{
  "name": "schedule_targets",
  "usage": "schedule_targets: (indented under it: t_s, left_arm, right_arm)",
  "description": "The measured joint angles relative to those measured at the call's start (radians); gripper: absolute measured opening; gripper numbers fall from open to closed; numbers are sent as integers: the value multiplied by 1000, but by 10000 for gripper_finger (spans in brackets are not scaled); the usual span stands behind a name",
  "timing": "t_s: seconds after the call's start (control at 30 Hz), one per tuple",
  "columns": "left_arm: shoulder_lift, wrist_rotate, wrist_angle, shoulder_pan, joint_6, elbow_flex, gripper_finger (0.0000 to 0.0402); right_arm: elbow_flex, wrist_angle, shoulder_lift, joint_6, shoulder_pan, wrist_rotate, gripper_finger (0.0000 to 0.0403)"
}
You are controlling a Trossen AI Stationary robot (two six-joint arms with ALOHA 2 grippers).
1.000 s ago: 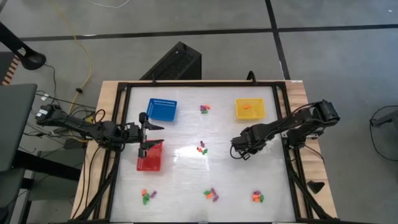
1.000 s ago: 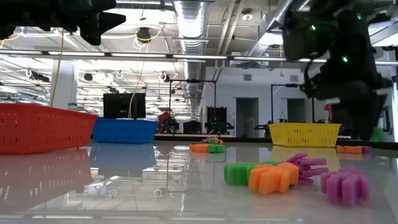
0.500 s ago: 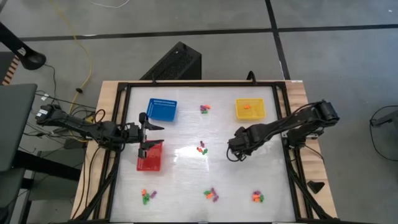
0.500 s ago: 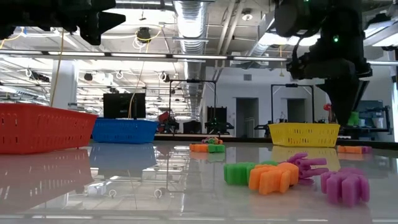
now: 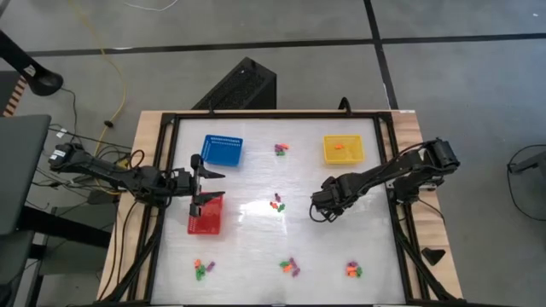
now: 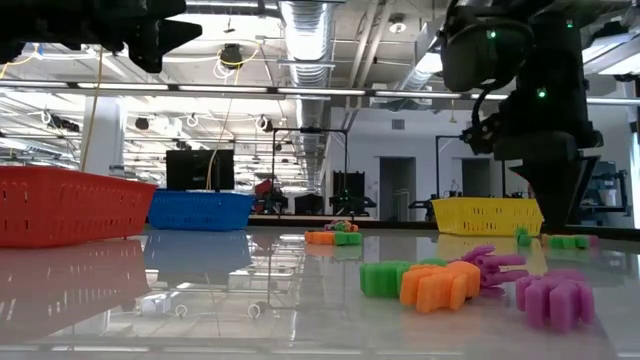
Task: Sort Halloween decoration
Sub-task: Put the green skeleton toy into the red bin
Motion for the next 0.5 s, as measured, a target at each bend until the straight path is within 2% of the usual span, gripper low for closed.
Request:
schedule_targets:
  t_s: [0.5]
  left_arm:
    - [0,0,-4,0,0,0,226]
  right_arm:
    - [-37,49,8,-25,10,-12,203]
